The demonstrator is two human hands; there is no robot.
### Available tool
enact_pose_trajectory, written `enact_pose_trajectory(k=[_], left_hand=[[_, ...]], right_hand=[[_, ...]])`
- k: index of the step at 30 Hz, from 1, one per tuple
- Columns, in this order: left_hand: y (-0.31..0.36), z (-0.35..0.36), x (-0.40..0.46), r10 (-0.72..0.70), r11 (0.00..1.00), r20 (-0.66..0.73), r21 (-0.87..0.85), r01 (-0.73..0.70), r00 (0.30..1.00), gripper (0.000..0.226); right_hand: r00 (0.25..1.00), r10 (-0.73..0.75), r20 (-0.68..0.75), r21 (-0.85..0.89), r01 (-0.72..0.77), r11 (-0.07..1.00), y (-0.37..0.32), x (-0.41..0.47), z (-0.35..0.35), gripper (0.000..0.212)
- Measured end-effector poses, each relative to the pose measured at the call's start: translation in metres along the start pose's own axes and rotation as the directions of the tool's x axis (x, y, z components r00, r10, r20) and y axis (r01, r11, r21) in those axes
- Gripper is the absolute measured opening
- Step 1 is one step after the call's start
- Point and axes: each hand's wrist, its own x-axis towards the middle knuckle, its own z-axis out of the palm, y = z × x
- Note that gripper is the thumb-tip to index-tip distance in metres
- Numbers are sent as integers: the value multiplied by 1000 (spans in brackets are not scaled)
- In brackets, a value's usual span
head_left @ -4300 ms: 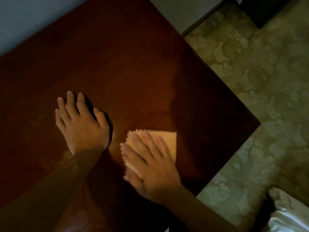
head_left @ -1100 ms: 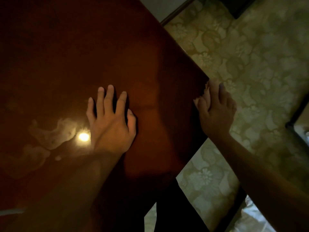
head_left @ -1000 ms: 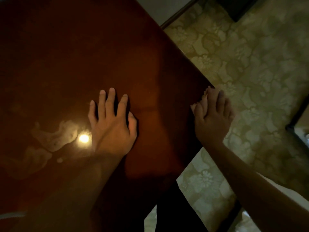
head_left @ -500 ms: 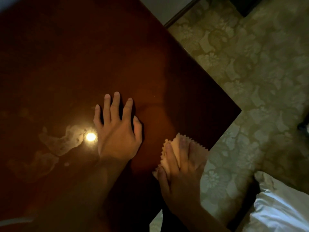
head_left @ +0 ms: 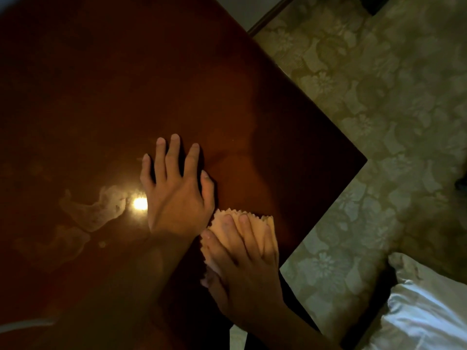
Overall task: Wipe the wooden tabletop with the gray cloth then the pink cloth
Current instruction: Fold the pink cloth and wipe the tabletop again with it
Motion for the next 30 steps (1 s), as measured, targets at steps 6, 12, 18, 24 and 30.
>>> enact_pose_trajectory(k=[6, 12, 18, 24, 30], left_hand=[[-1, 2, 1, 4, 1000, -6, -5, -4, 1000, 52], [-4, 4, 2, 13, 999, 5, -29, -13, 1000, 52], [-7, 0, 5, 5, 992, -13, -128, -6, 1000, 51], [-5, -41, -14, -145, 854, 113, -487, 182, 983, 32], [-31, -81, -130, -327, 806, 48, -507, 305, 944, 21]], right_hand=[[999, 19, -37, -125, -23, 992, 76, 42, -26, 68], [984, 180, -8, -125, -179, 976, 23, 41, -7, 71], [999, -33, -3, -113, 33, 993, 6, 28, 7, 70], [979, -205, 15, -94, 206, 974, 11, 24, 2, 71], [917, -400, 13, -73, 400, 914, -13, 12, 3, 69]])
